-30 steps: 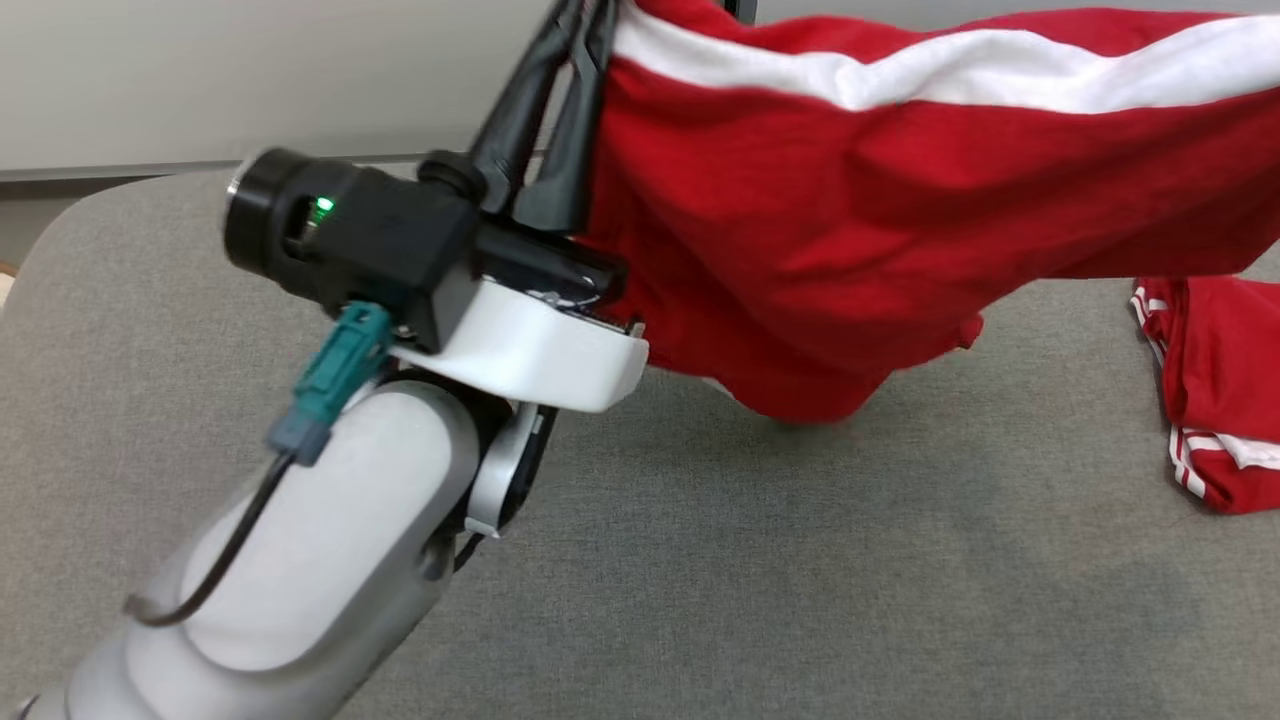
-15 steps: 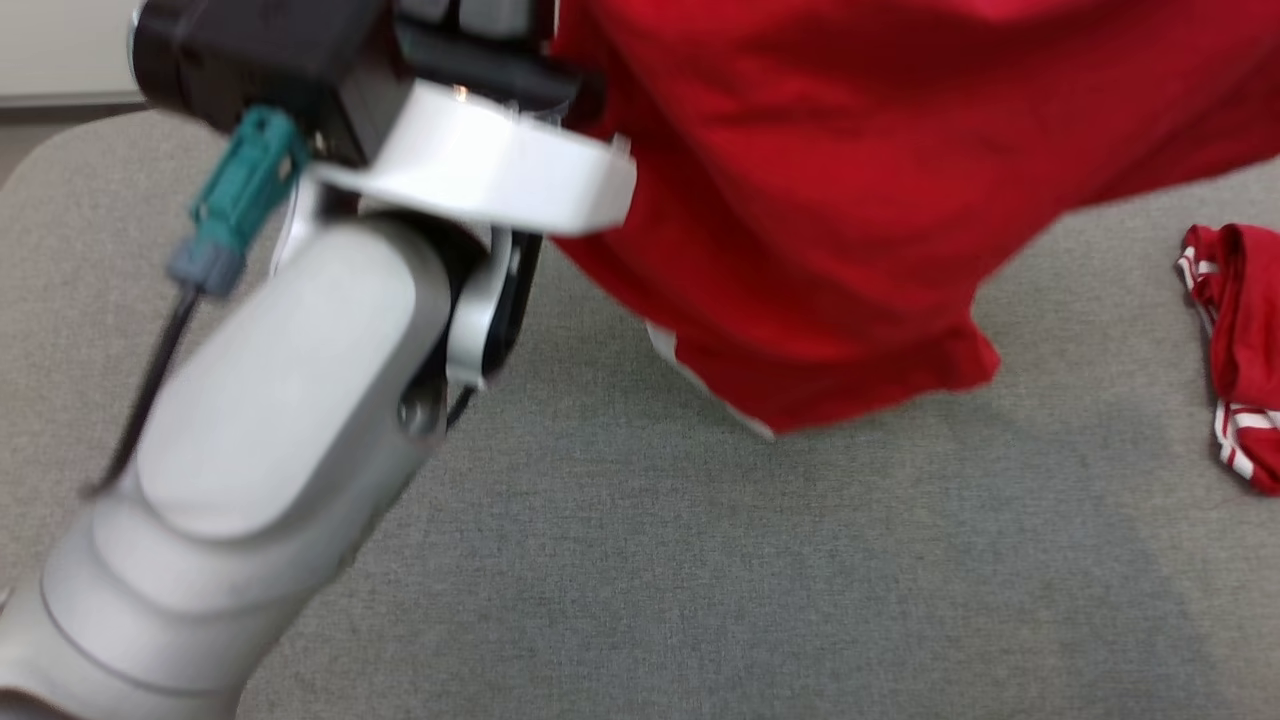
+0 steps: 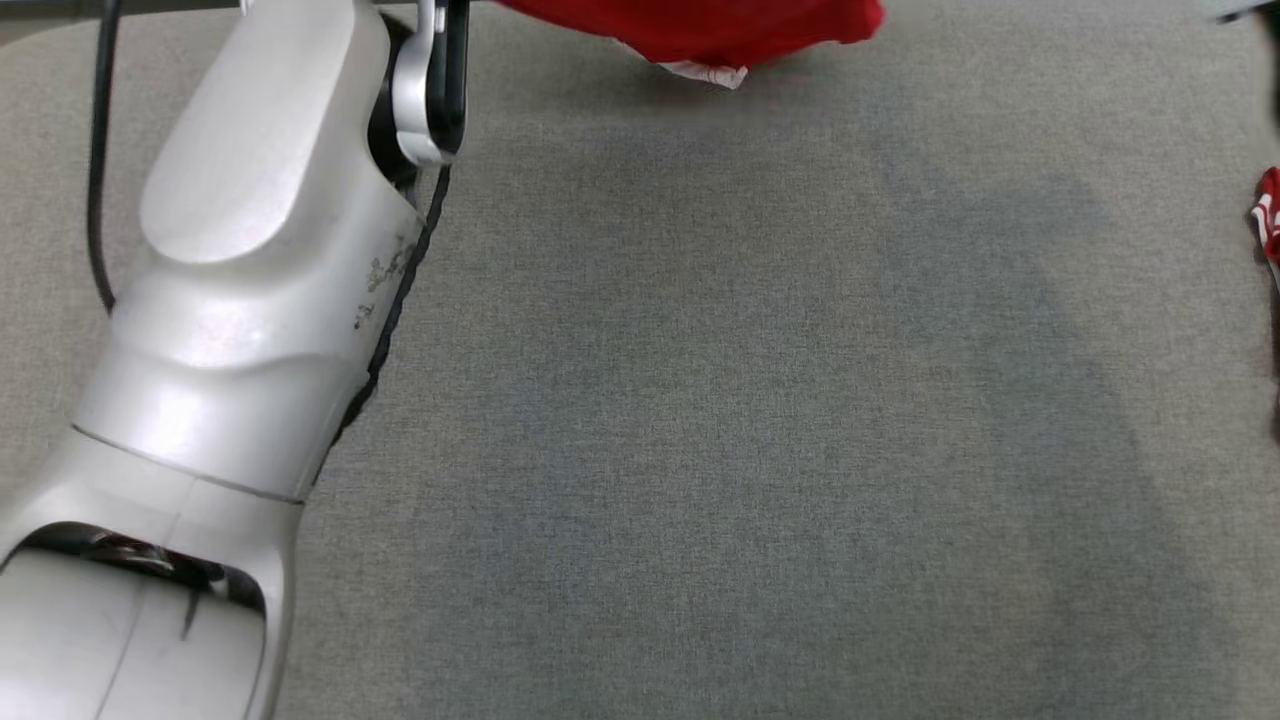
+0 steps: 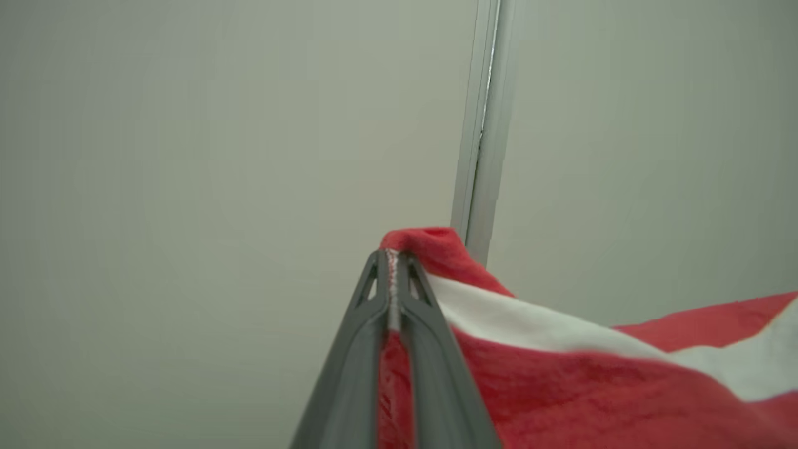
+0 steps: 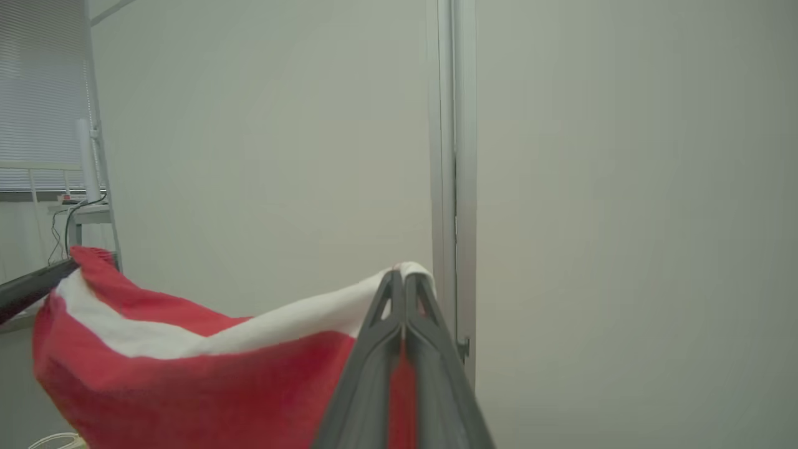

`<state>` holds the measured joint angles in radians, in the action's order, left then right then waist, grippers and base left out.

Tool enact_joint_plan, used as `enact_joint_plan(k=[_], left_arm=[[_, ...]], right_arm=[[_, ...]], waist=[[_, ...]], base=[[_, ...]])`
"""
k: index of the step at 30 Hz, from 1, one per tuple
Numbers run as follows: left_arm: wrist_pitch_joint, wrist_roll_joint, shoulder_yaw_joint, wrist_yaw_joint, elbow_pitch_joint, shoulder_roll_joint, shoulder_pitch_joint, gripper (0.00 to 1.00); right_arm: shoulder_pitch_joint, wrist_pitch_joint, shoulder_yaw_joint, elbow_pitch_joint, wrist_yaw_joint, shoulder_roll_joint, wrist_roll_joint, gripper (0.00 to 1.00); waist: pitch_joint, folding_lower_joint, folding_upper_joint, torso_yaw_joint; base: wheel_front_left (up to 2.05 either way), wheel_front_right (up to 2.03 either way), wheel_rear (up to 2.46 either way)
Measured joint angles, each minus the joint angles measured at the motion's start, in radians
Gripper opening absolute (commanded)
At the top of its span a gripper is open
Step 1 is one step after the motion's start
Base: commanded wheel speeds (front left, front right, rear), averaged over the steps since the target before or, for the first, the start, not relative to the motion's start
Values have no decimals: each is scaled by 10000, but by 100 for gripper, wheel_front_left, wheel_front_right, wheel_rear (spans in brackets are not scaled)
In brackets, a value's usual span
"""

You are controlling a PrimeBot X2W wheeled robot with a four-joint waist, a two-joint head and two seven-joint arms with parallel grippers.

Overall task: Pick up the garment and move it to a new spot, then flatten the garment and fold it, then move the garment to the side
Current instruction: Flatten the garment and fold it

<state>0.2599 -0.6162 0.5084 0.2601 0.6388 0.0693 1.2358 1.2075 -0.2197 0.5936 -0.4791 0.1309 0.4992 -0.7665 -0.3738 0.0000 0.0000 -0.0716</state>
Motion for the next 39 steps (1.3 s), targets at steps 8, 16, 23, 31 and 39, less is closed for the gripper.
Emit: enact_joint_plan(k=[8,16,23,31,39], left_arm=[[15,-2408,585,-474,2575,-180,-1383,0],[17,-3563,1162,-297,2027,-199,-3138,0],[17,-1804,46,-259,-405,-213,-5925,0],[17,-65,-922,-307,-3001,-207,-9158,0],[13,815,-1174,-255,-4855,8,-11915,0]], right_arm=[[-878,-176,1427,-2353,0,-1476,-1279,0],[-3042,-384,2587,-1810,-2,-1170,-2119,0],[-6038,-412,1264,869,-2,-265,-1561,0],[-9553,-414,-278,3250,0,192,-629,0],[-12563,-414,-1070,4673,0,173,17,0]], waist=[[-426,0,0,118],[-756,0,0,182],[-380,0,0,214],[557,0,0,211],[1678,1,0,315]], base=[[0,0,0],[0,0,0],[0,0,0],[0,0,0],[0,0,0]])
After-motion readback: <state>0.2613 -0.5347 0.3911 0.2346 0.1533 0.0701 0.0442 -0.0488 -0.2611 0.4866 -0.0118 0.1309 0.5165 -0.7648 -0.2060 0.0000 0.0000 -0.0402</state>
